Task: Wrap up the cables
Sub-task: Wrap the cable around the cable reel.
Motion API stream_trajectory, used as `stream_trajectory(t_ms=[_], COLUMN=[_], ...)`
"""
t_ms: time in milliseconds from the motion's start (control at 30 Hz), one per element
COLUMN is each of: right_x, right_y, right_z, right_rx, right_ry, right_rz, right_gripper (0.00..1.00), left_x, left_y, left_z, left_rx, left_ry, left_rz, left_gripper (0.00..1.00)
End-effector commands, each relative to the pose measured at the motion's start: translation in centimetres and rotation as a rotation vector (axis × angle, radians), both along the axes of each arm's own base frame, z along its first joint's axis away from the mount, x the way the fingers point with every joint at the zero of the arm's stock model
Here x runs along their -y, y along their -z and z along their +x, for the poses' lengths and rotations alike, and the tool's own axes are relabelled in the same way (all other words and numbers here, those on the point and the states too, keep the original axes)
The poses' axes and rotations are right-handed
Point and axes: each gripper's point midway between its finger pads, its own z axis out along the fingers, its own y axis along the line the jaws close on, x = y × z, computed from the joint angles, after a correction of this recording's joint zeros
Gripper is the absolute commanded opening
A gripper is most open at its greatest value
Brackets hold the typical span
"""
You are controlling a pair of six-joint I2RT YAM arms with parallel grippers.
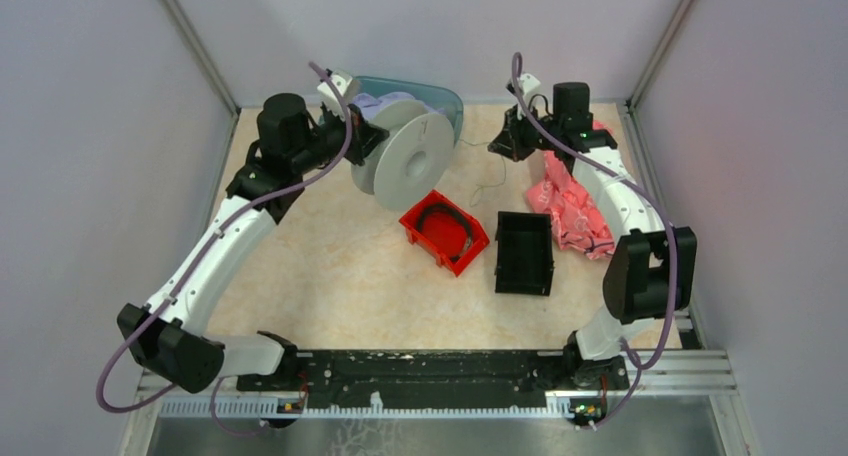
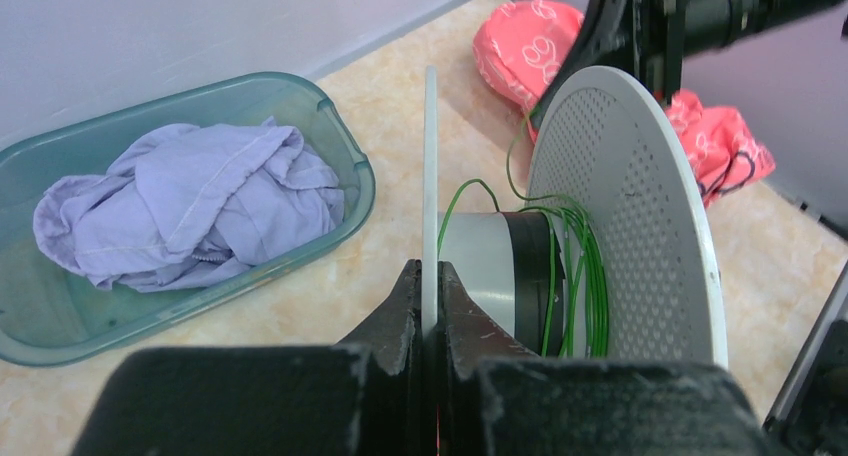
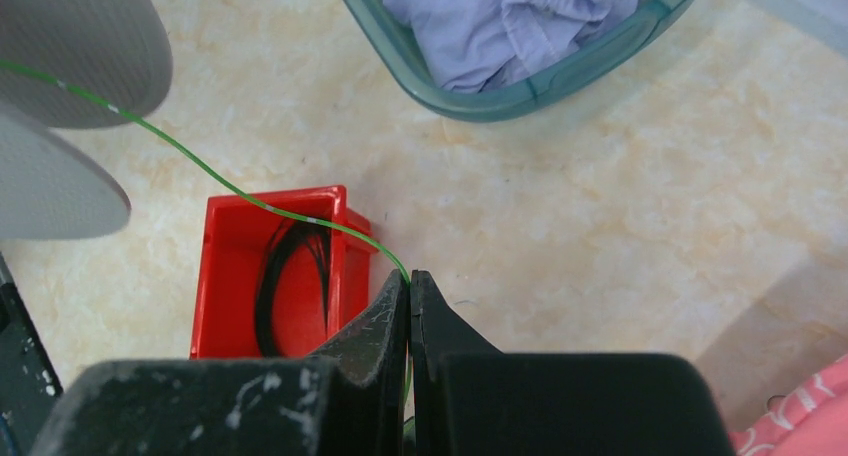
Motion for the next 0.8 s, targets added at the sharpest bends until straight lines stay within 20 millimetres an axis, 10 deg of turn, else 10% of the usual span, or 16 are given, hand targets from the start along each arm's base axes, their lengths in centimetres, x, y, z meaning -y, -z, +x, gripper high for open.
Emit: stream_trajectory(t_ms=[0, 767], right_x=[-1.2, -11.1], right_y=[-2.3, 2.1], right_z=[-0.9, -8.5], right_rx=[0.087, -0.036], right_ry=[-0.059, -0.314], right_rz=[0.057, 0.135], right_gripper=[0.0, 0.0], left_x=[-0.5, -3.2], left_y=[-5.3, -4.4], left_z=[1.5, 4.8], left_rx=[0.031, -0.166], left_ry=[-0.094, -0.392], left_rz=[-0.173, -0.293], left_gripper=[0.0, 0.0])
